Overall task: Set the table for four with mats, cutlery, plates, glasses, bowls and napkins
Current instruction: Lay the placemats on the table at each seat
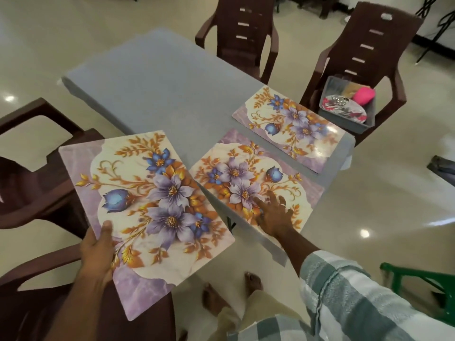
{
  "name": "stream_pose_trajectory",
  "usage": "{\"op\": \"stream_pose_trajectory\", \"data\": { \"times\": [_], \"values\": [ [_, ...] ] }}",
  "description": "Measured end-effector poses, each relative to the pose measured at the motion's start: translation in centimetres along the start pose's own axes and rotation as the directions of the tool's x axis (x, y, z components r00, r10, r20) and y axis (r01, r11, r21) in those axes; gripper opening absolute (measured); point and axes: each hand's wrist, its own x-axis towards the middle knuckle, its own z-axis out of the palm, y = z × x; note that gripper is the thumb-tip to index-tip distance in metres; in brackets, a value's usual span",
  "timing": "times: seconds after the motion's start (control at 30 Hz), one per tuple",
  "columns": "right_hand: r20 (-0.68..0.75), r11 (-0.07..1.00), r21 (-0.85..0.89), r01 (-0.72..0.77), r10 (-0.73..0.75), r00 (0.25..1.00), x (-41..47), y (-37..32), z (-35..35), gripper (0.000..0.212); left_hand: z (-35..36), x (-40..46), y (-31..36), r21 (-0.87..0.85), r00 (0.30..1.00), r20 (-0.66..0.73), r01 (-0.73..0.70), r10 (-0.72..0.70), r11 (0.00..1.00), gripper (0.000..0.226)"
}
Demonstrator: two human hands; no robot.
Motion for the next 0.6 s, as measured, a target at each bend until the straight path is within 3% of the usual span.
{"op": "stream_pose_trajectory", "data": {
  "times": [0.1,0.33,0.47,0.6],
  "values": [
    [0.071,0.999,0.034,-0.011,0.008,0.997,0.6,0.3,-0.2,0.059,0.7,-0.1,-0.1,0.012,0.998,0.058,0.023,-0.023,1.000,0.040],
    [0.083,0.996,0.064,0.054,-0.059,0.995,2.5,-3.7,-1.6,0.060,3.8,-0.5,-0.5,-0.007,0.990,0.139,0.017,-0.015,1.000,0.034],
    [0.041,0.989,0.125,0.082,-0.088,0.995,2.6,-3.6,-2.0,0.070,3.9,0.2,-0.7,0.024,0.992,0.126,-0.001,-0.002,1.000,0.038],
    [0.041,0.996,0.067,0.064,-0.066,0.997,2.8,-0.2,-1.3,0.079,2.3,1.0,-0.8,0.055,0.998,0.060,0.019,-0.022,0.998,0.032]
  ]
}}
